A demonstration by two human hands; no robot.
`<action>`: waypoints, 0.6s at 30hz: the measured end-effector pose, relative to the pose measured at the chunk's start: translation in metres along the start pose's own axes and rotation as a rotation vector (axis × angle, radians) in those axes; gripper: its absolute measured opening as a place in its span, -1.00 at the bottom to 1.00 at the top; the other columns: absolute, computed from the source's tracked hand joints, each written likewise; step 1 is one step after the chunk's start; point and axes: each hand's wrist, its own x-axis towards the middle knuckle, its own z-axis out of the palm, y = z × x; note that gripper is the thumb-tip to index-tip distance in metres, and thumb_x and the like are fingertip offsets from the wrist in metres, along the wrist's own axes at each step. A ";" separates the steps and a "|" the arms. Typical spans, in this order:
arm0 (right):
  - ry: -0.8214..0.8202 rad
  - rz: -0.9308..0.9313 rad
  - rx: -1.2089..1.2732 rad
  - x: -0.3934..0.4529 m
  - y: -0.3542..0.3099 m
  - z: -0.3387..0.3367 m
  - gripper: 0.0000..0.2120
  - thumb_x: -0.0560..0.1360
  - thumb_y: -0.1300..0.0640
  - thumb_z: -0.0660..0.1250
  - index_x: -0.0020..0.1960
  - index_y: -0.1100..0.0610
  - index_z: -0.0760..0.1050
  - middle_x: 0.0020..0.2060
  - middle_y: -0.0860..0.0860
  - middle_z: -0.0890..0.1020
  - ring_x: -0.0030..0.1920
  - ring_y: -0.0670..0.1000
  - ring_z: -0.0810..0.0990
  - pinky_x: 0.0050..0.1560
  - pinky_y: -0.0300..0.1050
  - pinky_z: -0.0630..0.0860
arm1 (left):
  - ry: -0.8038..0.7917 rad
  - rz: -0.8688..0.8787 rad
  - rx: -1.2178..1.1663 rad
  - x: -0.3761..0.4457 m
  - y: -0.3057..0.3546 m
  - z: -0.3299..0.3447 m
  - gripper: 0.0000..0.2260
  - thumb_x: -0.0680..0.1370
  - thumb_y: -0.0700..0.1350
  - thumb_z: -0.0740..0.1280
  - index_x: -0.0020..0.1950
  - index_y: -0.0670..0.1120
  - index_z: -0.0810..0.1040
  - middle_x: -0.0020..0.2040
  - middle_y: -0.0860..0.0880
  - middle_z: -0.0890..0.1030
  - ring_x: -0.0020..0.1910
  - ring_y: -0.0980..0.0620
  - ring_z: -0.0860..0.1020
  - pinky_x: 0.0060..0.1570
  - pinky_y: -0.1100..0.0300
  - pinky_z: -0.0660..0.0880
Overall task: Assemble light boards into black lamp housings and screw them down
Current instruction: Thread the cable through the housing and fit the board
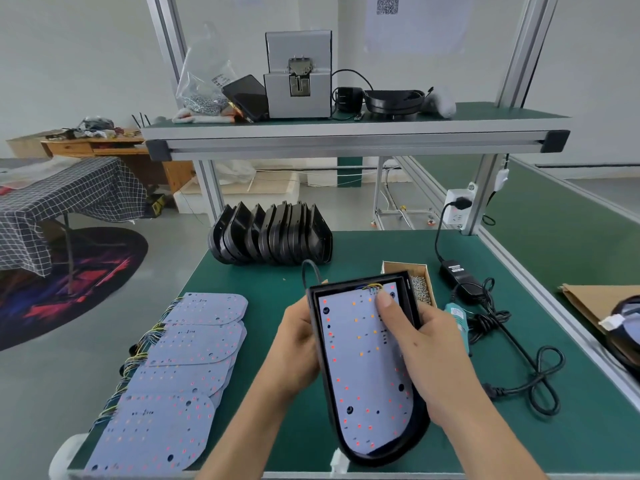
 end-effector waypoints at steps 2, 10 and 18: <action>-0.023 0.003 0.042 -0.002 -0.004 0.000 -0.60 0.43 -0.37 0.46 -0.13 -0.03 0.71 -0.25 -0.09 0.74 -0.34 -0.08 0.65 -0.34 -0.25 0.50 | 0.011 0.010 0.013 -0.002 0.002 0.004 -0.74 0.46 -0.11 0.34 -0.07 0.27 0.69 -0.17 0.33 0.66 -0.17 0.41 0.55 -0.19 0.43 0.49; -0.082 0.001 0.080 -0.006 -0.011 0.002 -0.84 0.43 -0.16 0.50 -0.04 -0.13 0.72 -0.11 -0.05 0.79 -0.13 0.01 0.78 -0.23 -0.17 0.66 | 0.089 -0.170 -0.106 -0.009 -0.010 0.008 -0.81 0.56 0.01 0.32 -0.02 0.23 0.72 -0.11 0.14 0.74 -0.16 0.23 0.64 -0.15 0.20 0.60; 0.016 0.021 0.061 -0.002 -0.011 0.004 -0.90 0.48 -0.15 0.49 -0.12 -0.16 0.72 -0.19 -0.10 0.78 -0.22 -0.08 0.76 -0.36 -0.29 0.55 | 0.064 -0.121 -0.093 0.000 0.004 0.005 -0.80 0.60 -0.09 0.31 0.05 0.09 0.73 -0.02 0.08 0.74 -0.03 0.16 0.65 -0.05 0.13 0.62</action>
